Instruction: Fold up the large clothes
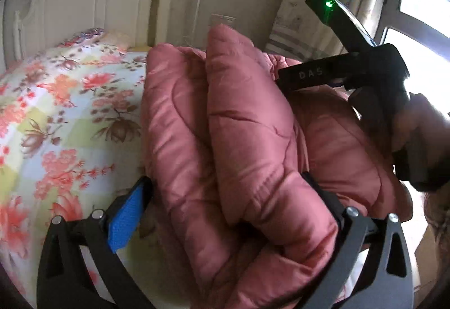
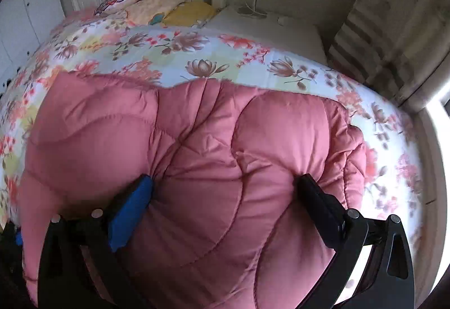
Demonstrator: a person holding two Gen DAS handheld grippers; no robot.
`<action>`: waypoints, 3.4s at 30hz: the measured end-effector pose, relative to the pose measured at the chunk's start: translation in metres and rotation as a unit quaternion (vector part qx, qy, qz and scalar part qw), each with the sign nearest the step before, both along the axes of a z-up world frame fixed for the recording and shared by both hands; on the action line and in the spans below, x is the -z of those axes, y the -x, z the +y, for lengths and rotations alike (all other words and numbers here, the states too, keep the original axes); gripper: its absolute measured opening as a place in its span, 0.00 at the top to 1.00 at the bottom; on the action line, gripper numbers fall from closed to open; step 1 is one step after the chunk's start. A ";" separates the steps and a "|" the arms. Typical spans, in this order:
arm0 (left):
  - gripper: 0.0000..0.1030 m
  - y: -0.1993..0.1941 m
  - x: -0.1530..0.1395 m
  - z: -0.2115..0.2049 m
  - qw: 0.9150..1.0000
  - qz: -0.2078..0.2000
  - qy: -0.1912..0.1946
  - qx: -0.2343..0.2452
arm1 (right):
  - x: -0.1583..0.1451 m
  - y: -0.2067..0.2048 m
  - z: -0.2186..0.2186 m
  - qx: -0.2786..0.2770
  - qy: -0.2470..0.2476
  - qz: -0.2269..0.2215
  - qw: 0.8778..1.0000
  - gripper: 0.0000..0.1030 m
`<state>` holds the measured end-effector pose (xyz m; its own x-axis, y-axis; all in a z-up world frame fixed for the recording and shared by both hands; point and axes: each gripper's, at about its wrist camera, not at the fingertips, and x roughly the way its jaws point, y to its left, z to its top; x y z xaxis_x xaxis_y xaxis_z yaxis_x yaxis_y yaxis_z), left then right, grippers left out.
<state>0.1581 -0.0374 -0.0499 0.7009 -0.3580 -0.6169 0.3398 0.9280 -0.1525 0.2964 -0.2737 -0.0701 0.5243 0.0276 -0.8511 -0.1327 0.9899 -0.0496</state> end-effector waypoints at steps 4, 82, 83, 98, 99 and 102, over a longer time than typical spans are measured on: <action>0.02 0.000 0.000 0.000 1.000 0.003 0.002 0.003 | -0.021 0.015 0.008 -0.002 0.028 -0.033 0.999 0.04; 0.02 0.188 -0.108 -0.002 0.974 -0.200 -0.070 -0.079 | -0.055 0.380 -0.003 0.064 -0.059 -0.283 0.955 0.04; 0.02 0.186 -0.106 0.001 0.976 -0.193 -0.064 -0.084 | -0.052 0.379 -0.003 0.065 -0.058 -0.281 0.956 0.04; 0.02 0.182 -0.088 0.003 0.979 -0.168 -0.076 -0.087 | -0.045 0.376 -0.002 0.064 -0.070 -0.272 0.958 0.04; 0.02 0.182 -0.088 0.002 0.979 -0.168 -0.077 -0.087 | -0.045 0.375 -0.002 0.064 -0.070 -0.272 0.958 0.04; 0.02 0.182 -0.088 0.001 0.979 -0.167 -0.079 -0.085 | -0.044 0.375 -0.003 0.066 -0.074 -0.270 0.958 0.04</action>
